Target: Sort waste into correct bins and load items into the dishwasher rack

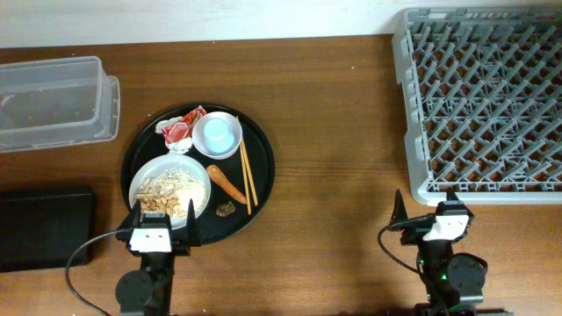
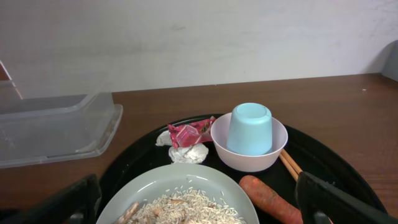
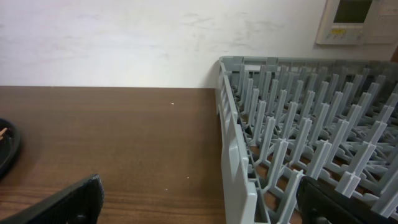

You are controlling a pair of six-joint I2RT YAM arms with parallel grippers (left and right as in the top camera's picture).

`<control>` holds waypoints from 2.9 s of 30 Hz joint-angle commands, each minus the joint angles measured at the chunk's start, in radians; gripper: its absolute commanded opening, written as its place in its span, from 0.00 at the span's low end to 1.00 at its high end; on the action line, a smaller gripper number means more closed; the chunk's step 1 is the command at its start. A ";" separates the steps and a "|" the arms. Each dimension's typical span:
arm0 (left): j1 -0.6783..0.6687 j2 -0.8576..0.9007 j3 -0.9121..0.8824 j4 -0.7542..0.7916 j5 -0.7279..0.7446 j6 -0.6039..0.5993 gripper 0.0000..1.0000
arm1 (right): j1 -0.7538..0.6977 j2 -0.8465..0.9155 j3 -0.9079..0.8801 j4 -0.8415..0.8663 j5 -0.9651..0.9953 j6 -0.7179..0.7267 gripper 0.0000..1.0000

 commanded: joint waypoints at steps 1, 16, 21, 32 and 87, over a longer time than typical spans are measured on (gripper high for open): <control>0.004 -0.008 -0.002 -0.007 0.000 -0.007 0.99 | -0.006 -0.006 -0.005 -0.006 0.016 -0.003 0.98; 0.004 -0.008 -0.002 -0.007 0.001 -0.007 0.99 | -0.006 -0.006 -0.005 -0.007 0.016 -0.003 0.98; 0.004 -0.008 -0.002 -0.007 0.001 -0.007 0.99 | -0.006 -0.006 -0.005 -0.006 0.016 -0.003 0.98; 0.003 0.002 0.056 0.459 0.711 -0.228 0.99 | -0.006 -0.006 -0.005 -0.006 0.016 -0.003 0.98; -0.266 1.758 1.103 -0.753 -0.188 -0.385 0.48 | -0.006 -0.006 -0.005 -0.006 0.016 -0.003 0.98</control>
